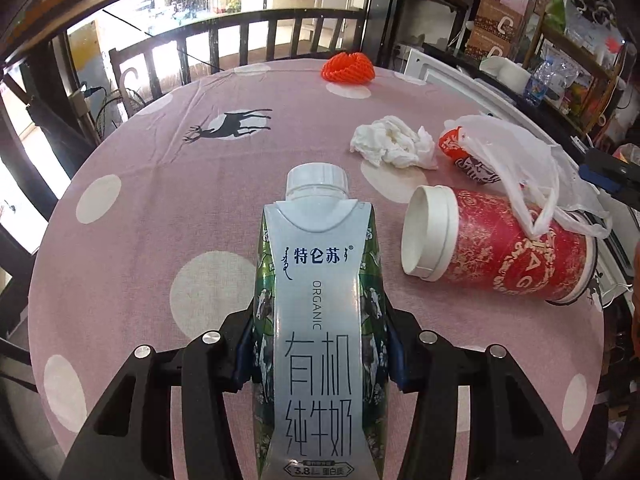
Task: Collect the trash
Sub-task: 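Grasp the white plastic bag with the right tool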
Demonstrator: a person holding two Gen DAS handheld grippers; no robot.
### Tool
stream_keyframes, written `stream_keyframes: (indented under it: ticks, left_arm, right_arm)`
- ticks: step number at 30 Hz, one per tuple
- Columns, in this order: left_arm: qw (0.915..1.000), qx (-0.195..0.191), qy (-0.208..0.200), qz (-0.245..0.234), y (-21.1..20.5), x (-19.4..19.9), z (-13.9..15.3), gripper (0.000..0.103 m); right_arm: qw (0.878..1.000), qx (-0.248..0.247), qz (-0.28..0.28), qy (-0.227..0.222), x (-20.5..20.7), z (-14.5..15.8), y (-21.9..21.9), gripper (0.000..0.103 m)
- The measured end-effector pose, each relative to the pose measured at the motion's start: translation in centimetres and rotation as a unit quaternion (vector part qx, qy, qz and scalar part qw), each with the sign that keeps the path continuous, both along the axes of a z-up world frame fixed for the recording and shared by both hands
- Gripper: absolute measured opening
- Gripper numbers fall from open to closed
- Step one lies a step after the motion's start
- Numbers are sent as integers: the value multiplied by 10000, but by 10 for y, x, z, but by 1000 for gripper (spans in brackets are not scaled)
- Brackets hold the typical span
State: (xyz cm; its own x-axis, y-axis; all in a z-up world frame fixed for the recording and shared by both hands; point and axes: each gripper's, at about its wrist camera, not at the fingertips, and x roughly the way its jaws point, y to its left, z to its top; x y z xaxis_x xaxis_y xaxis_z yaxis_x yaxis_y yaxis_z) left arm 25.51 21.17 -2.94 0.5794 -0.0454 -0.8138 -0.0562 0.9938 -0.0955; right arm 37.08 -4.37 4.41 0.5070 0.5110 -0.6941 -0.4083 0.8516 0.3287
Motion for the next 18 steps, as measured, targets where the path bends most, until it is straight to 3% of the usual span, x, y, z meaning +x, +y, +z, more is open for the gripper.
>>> stream_keyframes:
  ticks: [5, 7, 9, 10, 12, 15, 18]
  left_arm:
    - [9996, -152, -258, 13, -1, -20, 8, 50]
    - [9994, -192, -290, -3, -2, -26, 8, 50]
    - [9994, -130, -306, -8, -3, -31, 7, 50]
    - [9994, -91, -328, -6, -3, -33, 7, 50]
    - [9993, -110, -352, -24, -5, -35, 6, 50]
    - [9990, -233, -388, -33, -8, -37, 5, 50]
    - [9986, -299, -432, -10, -10, -38, 5, 50]
  right_arm:
    - [9989, -249, -17, 389, 32, -17, 18, 88]
    - [9981, -335, 12, 514, 38, -26, 23, 83]
    - [9974, -460, 82, 551, 40, -31, 28, 60]
    - [9970, -506, 113, 580, 42, -33, 29, 53]
    - [9965, -507, 158, 641, 44, -37, 30, 20]
    - [9969, -464, 207, 597, 42, -37, 29, 6]
    - [9988, -402, 212, 197, 34, -23, 25, 3]
